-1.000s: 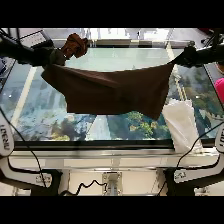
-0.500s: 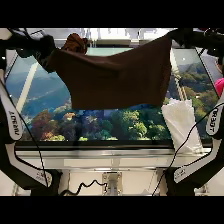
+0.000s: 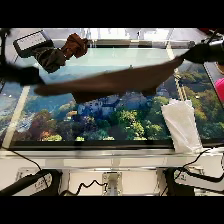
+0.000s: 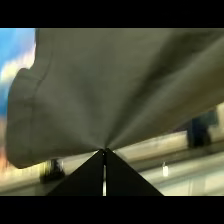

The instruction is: Fold the shirts.

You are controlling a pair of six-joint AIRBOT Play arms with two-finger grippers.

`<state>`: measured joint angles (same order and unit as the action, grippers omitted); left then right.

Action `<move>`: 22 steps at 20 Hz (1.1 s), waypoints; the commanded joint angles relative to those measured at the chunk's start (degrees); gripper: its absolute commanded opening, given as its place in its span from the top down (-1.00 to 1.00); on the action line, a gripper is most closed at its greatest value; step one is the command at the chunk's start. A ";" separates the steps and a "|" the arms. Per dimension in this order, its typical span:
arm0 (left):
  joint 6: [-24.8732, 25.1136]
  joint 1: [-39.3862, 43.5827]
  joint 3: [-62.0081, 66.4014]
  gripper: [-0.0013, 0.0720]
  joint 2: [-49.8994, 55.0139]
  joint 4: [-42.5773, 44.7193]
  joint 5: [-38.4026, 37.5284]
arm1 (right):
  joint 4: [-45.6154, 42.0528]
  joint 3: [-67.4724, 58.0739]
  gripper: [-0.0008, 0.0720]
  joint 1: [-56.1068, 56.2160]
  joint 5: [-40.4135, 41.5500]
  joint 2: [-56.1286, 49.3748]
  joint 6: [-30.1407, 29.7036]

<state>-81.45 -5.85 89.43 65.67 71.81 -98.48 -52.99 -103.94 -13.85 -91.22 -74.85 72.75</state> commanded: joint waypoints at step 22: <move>3.19 0.13 -47.69 -0.83 -10.93 -1.75 11.63 | -17.64 67.54 0.19 6.69 7.39 16.81 0.76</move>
<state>-78.41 -5.69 41.82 54.81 70.35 -88.23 -70.52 -36.88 -7.18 -85.84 -59.55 73.73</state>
